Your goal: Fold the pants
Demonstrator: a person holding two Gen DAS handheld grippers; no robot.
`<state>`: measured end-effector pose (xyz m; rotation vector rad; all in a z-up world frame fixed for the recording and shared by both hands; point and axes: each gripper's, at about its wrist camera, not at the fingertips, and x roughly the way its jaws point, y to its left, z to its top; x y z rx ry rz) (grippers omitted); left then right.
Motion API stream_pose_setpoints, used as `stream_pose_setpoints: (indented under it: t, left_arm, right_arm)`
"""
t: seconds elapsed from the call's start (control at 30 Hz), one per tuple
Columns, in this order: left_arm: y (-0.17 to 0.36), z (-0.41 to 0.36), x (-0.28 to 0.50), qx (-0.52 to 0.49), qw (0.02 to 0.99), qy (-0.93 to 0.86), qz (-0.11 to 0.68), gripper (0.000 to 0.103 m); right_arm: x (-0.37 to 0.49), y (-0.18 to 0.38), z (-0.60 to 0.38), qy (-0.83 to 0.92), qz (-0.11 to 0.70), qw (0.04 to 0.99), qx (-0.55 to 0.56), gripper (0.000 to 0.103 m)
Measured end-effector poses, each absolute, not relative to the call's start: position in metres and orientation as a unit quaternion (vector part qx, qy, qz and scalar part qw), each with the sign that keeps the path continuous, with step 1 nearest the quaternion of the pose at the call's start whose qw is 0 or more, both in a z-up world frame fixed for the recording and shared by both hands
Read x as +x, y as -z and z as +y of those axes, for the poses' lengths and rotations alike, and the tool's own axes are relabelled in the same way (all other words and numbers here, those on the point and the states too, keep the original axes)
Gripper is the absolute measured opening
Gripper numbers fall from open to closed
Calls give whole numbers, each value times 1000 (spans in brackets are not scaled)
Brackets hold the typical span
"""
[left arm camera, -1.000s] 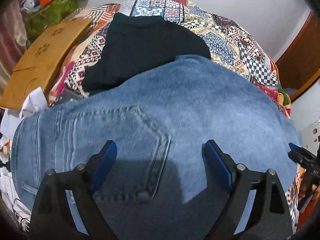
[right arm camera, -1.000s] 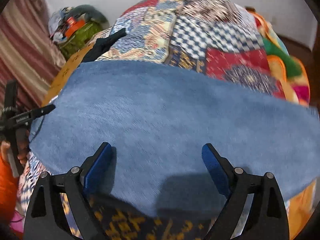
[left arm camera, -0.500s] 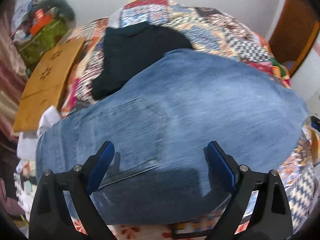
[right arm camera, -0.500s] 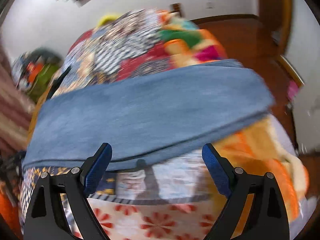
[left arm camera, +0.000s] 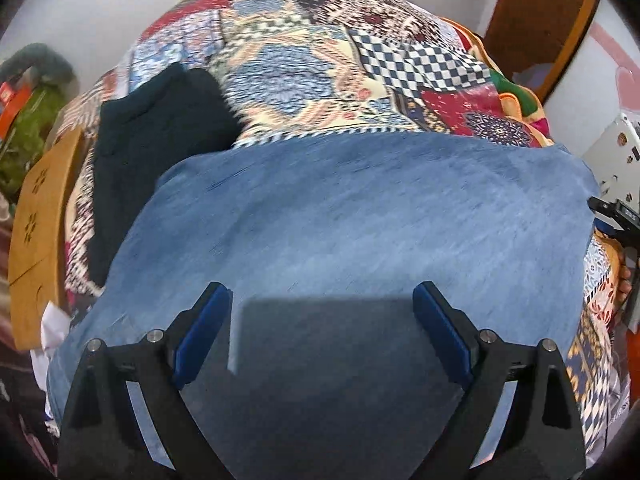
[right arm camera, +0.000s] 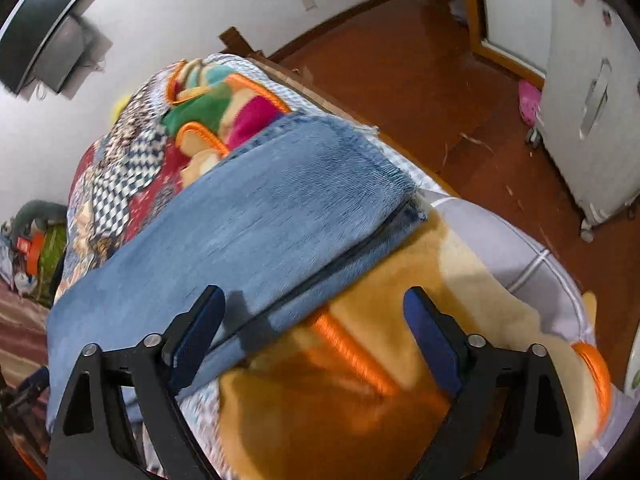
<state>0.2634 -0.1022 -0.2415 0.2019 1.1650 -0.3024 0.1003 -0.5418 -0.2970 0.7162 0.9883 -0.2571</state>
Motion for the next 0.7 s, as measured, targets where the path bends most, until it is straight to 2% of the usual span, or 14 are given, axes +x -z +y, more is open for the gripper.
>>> stream_pose_setpoints:
  t: [0.07,0.17,0.23,0.27,0.33,0.4,0.57,0.7]
  left_arm:
    - [243,-112,270,103,814,154,550,95]
    - [246,-130,278,123,809,169,549,95]
    - [248,-138,284,126,805,175,552,95]
    - [249,-143,288,124,803,177,556,95]
    - [251,-151,294,121,799,180,560,95]
    - [253,-160,298,121,797,186,561,95]
    - [253,-182,301,128,797,196,556,94]
    - [242,-189,295,116,805,208,543,92]
  right_arm:
    - [102,301,-548,122,453,809,353,81]
    - [107,300,-554,124,437,812,366,69]
    - [111,300,-558,126,429,813,372,52]
    - [112,299,-560,129,426,814,374,47]
    - [115,296,-562,129,418,818,373,25]
    - [116,290,-561,136,411,825,363,13]
    - [115,270,-558,130,391,844,343,9]
    - [116,228,-546,103,357,872,320,7]
